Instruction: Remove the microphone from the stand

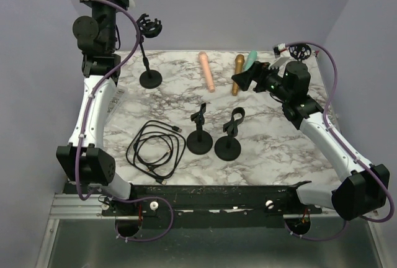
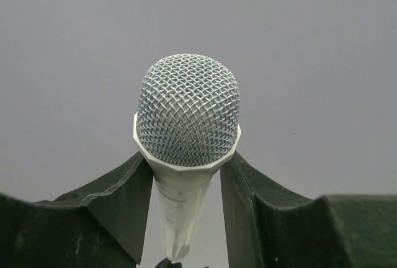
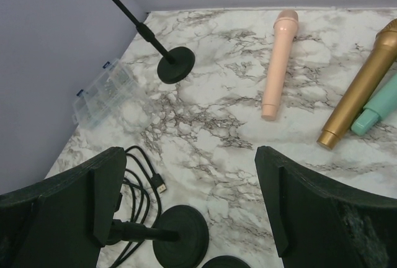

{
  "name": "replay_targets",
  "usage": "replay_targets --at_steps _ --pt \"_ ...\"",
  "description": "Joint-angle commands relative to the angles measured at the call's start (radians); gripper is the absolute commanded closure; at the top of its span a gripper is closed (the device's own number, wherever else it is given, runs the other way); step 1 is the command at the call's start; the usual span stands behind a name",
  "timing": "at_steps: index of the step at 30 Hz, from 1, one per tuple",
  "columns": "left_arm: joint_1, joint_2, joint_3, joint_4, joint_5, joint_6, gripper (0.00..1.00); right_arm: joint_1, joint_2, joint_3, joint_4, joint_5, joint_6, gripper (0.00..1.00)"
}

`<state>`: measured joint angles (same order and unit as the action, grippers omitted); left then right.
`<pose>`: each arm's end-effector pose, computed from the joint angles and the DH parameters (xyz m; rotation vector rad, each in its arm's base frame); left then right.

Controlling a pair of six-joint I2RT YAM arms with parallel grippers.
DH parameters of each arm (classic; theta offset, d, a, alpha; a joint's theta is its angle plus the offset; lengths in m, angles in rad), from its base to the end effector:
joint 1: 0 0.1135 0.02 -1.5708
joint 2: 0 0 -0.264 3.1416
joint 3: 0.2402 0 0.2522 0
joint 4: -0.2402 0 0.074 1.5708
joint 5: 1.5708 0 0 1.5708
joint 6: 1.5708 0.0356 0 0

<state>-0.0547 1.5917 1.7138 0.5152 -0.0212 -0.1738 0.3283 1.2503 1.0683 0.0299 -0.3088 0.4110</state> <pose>0.3489 -0.0184 0.5320 -0.0753 0.9324 -0.2017 0.2760 0.1054 0.3624 -0.1630 1.7770 0.8052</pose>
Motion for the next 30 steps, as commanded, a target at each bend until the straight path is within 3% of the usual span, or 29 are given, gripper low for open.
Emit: replay_targets --at_steps 1,5,9,18,23,30 --pt "-0.005 -0.066 0.021 -0.232 0.078 -0.1 1.0 0.006 -0.017 -0.026 0.034 -0.011 0.01 0.07" --pt "-0.009 -0.086 0.036 -0.409 0.142 -0.229 1.0 0.012 -0.024 -0.029 0.034 -0.012 0.01 0.07" --pt "-0.05 -0.026 0.15 -0.629 0.252 -0.266 1.0 0.019 -0.028 -0.034 0.041 -0.012 0.013 0.07" --pt "-0.158 0.338 0.61 -1.071 0.412 -0.29 1.0 0.021 -0.047 -0.046 0.043 0.001 0.012 0.07" --pt "-0.196 0.452 0.607 -1.045 0.441 -0.362 1.0 0.021 -0.055 -0.054 0.047 0.019 0.009 0.07" --pt "-0.27 0.586 0.642 -0.996 0.358 -0.322 1.0 0.026 -0.051 -0.06 0.057 0.024 0.008 0.07"
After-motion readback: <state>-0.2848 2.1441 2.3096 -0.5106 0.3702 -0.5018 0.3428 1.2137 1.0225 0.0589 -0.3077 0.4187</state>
